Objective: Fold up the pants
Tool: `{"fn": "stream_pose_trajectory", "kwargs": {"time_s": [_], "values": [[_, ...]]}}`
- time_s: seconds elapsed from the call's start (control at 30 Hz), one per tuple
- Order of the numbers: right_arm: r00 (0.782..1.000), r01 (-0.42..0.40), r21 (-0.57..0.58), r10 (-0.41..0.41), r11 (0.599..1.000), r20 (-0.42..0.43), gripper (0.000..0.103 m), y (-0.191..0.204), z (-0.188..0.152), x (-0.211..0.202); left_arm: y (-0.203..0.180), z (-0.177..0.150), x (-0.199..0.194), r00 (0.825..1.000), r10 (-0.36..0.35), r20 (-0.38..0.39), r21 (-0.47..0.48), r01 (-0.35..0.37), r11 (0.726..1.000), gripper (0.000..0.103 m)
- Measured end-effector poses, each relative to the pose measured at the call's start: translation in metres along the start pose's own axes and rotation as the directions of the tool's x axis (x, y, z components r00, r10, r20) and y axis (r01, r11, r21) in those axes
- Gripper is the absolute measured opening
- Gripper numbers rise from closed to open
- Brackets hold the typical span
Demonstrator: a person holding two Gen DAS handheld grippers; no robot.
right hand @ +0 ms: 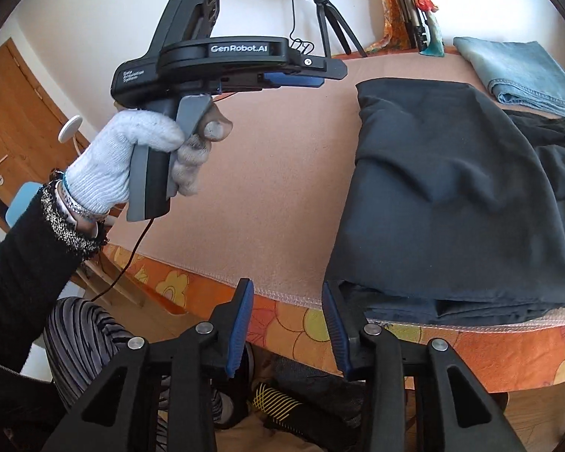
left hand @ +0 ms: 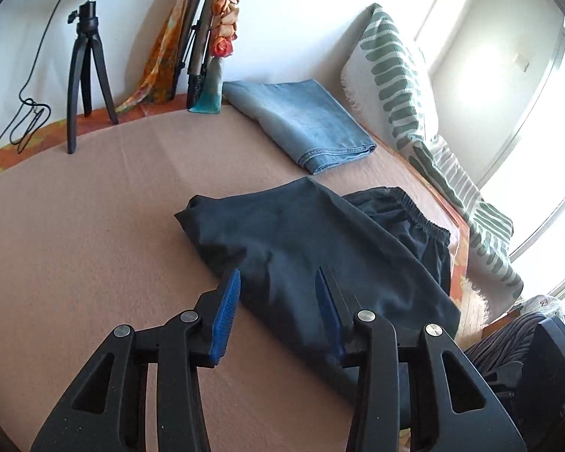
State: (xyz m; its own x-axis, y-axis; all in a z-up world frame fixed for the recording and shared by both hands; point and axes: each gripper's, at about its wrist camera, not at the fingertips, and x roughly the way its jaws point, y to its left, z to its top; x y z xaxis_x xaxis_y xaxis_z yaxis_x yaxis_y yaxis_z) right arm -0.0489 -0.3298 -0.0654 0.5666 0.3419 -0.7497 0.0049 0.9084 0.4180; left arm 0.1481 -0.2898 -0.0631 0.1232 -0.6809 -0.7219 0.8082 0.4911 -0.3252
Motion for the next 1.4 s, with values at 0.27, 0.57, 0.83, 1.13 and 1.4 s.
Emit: {"fn": "stream_pose_trajectory", "kwargs": {"time_s": [0.27, 0.57, 0.83, 1.13, 1.4], "values": [[0.998, 0.069, 0.051, -0.070, 0.996, 0.011, 0.032, -0.003, -0.013, 0.009, 0.026, 0.013, 0.050, 0.999, 0.027, -0.036, -0.057, -0.029, 0.998, 0.040], [0.991, 0.129, 0.061, -0.130, 0.990, 0.016, 0.032, -0.003, 0.001, 0.025, 0.042, 0.003, 0.061, 0.998, 0.012, -0.065, -0.080, -0.018, 0.997, 0.040], [0.975, 0.222, -0.088, -0.221, 0.971, 0.029, 0.000, 0.004, 0.004, 0.027, 0.047, 0.012, 0.069, 0.995, 0.063, -0.078, -0.060, -0.068, 0.996, 0.033], [0.993, 0.117, -0.099, -0.119, 0.988, -0.017, 0.000, -0.001, 0.003, -0.014, 0.054, 0.015, 0.075, 0.994, 0.090, -0.056, -0.038, -0.092, 0.995, 0.018], [0.989, 0.092, -0.099, -0.103, 0.991, -0.103, 0.002, 0.001, -0.012, -0.008, 0.056, 0.015, 0.074, 0.994, 0.104, -0.041, -0.033, -0.105, 0.994, 0.016]]}}
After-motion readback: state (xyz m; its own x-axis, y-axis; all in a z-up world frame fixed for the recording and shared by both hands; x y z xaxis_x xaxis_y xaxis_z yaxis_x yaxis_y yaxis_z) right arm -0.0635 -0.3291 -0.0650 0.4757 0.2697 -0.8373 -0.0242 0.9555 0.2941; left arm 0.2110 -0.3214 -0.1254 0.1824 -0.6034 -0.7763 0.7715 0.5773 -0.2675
